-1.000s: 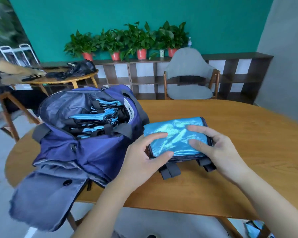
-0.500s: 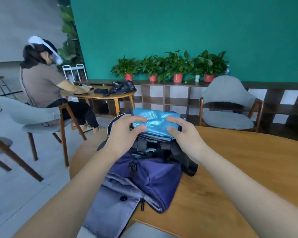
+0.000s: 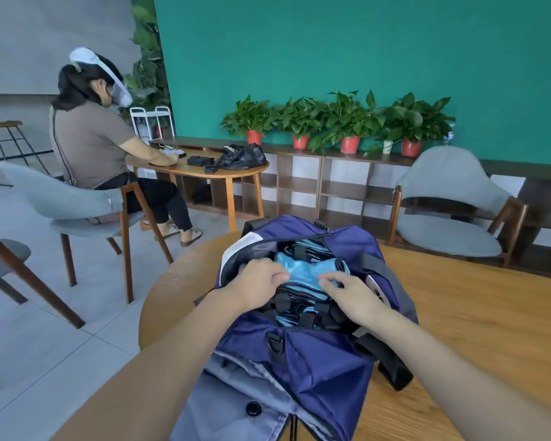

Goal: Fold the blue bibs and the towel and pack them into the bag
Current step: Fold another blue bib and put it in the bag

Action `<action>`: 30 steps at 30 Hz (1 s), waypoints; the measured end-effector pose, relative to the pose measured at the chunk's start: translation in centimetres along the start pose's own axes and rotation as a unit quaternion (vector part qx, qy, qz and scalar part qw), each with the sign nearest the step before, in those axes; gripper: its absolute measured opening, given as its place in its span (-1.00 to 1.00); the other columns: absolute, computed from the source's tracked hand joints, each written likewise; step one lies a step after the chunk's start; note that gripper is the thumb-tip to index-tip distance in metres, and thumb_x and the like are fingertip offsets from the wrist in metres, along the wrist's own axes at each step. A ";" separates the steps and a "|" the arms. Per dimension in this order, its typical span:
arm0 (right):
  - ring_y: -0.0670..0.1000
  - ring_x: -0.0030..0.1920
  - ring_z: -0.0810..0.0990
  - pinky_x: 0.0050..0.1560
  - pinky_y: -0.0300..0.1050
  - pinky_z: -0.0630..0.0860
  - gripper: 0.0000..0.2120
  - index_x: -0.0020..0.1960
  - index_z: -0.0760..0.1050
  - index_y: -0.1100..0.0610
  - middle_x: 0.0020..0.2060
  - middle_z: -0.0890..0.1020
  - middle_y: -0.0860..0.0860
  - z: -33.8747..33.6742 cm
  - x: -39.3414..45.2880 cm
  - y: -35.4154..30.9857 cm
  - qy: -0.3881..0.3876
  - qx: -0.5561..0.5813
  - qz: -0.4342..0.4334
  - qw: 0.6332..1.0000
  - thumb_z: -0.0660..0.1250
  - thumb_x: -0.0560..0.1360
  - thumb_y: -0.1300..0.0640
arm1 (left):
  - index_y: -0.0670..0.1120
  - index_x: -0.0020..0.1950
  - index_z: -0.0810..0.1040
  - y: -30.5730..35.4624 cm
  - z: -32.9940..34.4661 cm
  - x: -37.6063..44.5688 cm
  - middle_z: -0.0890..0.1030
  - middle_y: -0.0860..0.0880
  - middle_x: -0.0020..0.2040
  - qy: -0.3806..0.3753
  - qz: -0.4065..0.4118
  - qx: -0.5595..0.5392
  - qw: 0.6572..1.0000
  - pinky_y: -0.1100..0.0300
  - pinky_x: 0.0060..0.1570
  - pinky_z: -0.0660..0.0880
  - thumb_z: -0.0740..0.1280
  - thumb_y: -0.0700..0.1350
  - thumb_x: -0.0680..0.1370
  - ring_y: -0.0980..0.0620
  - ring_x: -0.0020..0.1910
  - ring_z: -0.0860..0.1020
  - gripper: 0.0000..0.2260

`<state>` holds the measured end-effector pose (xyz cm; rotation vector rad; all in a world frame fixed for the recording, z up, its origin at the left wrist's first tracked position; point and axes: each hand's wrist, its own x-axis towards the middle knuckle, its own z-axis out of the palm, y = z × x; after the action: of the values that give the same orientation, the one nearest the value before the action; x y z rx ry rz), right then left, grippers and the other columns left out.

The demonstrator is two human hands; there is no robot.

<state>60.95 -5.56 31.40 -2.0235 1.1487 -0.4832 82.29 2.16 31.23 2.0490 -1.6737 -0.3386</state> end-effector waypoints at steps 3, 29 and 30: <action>0.14 0.27 0.48 0.35 0.08 0.39 -0.69 0.30 0.41 -0.29 0.34 0.44 0.07 0.6 -0.2 0.5 0.005 -0.047 0.036 0.998 0.15 0.60 -0.29 | 0.15 0.13 0.62 0.0 -0.1 -0.1 0.42 -0.04 0.42 -0.031 -0.034 0.064 0.997 -0.15 0.41 0.16 0.12 0.13 0.70 -0.16 0.42 0.28 -0.72; 0.13 0.24 0.54 0.22 -0.04 0.48 -0.27 0.48 0.29 0.14 0.31 0.54 0.07 -9.7 -0.4 -5.6 0.060 -0.138 -0.020 0.988 0.41 0.48 -0.22 | -0.06 0.46 0.39 6.3 -11.4 0.6 0.55 -0.06 0.27 0.055 -0.030 0.086 0.994 0.10 0.07 0.42 0.51 0.22 0.43 -0.09 0.20 0.52 -0.29; 0.08 0.19 0.56 0.20 -0.05 0.50 -0.28 0.44 0.33 0.09 0.29 0.56 0.03 -9.3 -0.9 -4.7 0.027 -0.134 -0.014 0.991 0.42 0.44 -0.27 | -0.07 0.49 0.37 6.3 -10.1 0.1 0.54 -0.08 0.32 0.039 -0.044 0.103 0.993 0.09 0.09 0.44 0.49 0.25 0.44 -0.10 0.23 0.52 -0.26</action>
<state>57.32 -7.22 41.05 -2.2704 1.2765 -0.4176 81.70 3.19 43.10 2.2591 -1.6343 -0.1154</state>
